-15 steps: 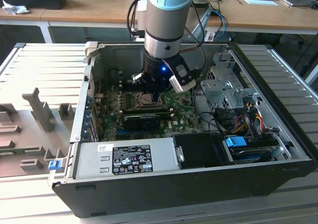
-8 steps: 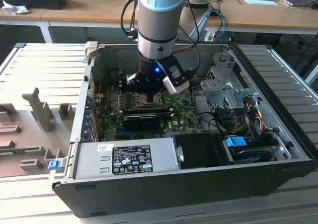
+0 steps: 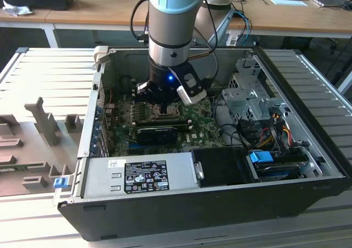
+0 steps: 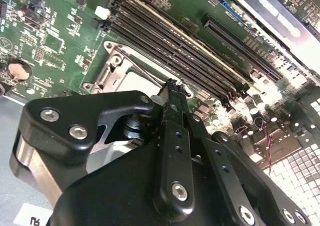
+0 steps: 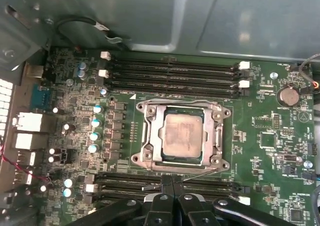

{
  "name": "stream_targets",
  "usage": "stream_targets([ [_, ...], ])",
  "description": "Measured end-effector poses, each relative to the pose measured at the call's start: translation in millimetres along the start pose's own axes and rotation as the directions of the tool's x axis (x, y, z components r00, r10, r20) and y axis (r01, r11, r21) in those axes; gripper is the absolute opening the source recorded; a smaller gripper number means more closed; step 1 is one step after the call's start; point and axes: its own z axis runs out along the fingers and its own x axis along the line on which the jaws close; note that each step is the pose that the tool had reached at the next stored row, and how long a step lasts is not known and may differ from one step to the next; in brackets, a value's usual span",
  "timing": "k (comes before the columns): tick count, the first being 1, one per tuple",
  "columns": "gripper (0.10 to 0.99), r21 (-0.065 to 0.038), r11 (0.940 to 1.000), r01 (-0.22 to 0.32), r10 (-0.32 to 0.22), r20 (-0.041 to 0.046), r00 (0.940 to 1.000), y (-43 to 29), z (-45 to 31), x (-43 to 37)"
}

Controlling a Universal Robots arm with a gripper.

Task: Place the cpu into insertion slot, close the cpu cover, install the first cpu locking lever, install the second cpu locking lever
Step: 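Install the second cpu locking lever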

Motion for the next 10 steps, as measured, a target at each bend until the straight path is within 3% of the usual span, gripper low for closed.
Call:
stream_targets([
  [2,0.106,-0.004,1.0,0.0,0.0,0.0003,1.0,0.4,1.2,7.8],
  [10,0.106,-0.015,0.9999,0.007,-0.007,0.0001,1.0,-1.9,18.9,14.5],
])
